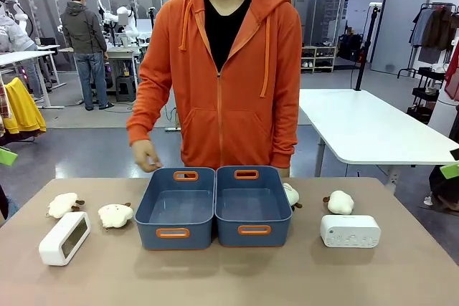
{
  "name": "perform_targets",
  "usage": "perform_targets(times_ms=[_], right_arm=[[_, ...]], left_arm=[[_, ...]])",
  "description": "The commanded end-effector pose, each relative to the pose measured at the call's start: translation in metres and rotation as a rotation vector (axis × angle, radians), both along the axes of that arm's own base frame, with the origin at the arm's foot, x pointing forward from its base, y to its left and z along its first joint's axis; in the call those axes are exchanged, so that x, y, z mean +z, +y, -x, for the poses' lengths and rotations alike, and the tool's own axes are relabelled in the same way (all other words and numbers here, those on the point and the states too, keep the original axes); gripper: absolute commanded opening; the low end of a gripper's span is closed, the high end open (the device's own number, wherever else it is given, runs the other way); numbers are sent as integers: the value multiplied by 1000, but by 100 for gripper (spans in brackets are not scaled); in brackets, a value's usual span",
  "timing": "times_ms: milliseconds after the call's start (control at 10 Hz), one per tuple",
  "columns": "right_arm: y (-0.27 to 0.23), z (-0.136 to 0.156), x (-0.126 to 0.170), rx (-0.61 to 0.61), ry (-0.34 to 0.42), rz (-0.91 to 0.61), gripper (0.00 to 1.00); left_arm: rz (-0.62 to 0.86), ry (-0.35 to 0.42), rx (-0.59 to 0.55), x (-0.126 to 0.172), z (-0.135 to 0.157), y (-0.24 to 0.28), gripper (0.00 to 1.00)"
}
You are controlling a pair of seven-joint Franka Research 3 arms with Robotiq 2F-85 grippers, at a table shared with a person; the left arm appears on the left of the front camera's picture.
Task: Sort the digital clocks into the basket.
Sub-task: Pick up the Digital clock from the table and place it into the empty Plastic storage basket.
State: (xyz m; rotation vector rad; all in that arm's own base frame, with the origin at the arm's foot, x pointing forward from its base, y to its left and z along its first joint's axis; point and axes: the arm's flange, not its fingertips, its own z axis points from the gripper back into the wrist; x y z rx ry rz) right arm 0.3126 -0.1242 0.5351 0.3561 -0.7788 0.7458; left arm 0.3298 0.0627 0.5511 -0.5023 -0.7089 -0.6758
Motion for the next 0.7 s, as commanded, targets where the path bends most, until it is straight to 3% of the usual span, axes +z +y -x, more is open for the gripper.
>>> perform_targets(times_ms=[0,600], right_arm=[[0,-1,-2,14,-14,0,100],[0,-1,-2,14,-14,0,100]], left_arm=[[1,-4,-22,2,-2,3,100],[1,-4,-22,2,-2,3,100]])
